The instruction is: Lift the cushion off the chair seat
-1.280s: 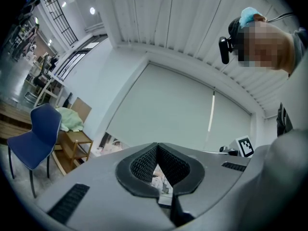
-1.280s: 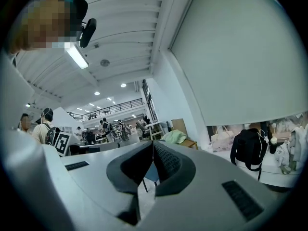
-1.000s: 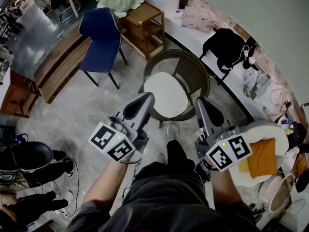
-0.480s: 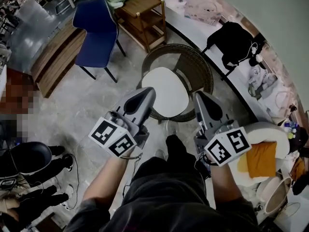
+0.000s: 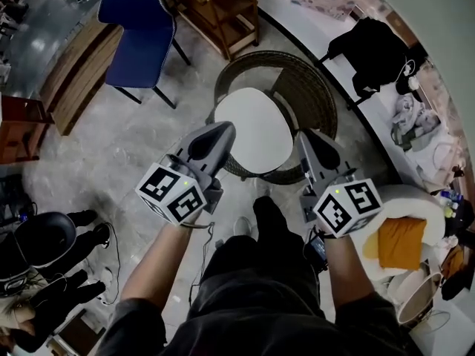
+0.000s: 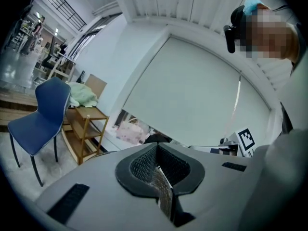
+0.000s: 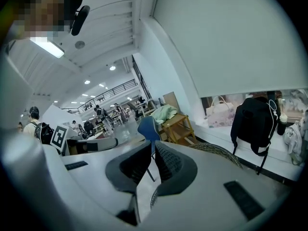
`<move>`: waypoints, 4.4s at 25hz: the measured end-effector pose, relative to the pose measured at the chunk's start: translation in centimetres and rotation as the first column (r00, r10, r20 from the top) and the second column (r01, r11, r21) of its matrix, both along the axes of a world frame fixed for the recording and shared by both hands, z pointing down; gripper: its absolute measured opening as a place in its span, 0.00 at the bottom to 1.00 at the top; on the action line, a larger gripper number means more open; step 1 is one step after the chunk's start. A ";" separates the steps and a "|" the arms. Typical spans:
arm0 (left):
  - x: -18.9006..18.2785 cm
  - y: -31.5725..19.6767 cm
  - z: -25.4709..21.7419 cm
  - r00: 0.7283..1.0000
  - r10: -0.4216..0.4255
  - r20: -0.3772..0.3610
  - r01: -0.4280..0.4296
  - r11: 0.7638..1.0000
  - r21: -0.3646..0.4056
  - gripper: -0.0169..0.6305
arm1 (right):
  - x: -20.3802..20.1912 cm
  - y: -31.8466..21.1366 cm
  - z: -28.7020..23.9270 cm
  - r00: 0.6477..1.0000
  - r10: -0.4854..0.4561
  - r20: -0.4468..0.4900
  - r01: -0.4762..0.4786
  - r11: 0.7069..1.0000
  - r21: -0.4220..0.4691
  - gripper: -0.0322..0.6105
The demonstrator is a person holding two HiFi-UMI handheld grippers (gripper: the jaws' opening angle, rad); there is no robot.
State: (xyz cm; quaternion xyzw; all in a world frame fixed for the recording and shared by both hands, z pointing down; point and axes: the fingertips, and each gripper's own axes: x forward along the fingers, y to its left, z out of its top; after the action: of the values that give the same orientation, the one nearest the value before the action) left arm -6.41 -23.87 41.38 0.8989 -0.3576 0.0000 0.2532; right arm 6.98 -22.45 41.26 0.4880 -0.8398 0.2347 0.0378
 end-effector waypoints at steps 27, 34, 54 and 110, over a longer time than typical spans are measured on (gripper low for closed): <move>-1.7 -9.4 24.2 0.984 0.016 0.179 0.033 0.963 -0.266 0.19 | 2.7 -7.8 24.4 0.995 -0.039 -0.090 0.006 0.941 -0.337 0.07; -2.2 -10.4 29.2 0.968 0.032 0.247 0.049 0.947 -0.316 0.24 | 3.4 -8.5 29.0 0.996 -0.044 -0.079 0.008 0.911 -0.412 0.19; -5.6 -13.8 44.0 0.877 0.199 0.438 0.040 0.877 -0.479 0.45 | 5.0 -4.5 45.4 0.991 0.029 -0.134 -0.117 0.684 -0.720 0.43; -9.4 -14.9 54.1 0.715 0.324 0.619 0.177 0.773 -0.610 0.09 | 7.4 -3.0 55.6 0.930 -0.011 -0.366 -0.314 0.491 -0.813 0.16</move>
State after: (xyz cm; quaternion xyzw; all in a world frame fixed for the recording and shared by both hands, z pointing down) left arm -15.83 -38.81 95.44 0.7068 -0.3655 0.4673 0.3852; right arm 14.39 -25.48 96.85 0.5083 -0.5456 0.5395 0.3910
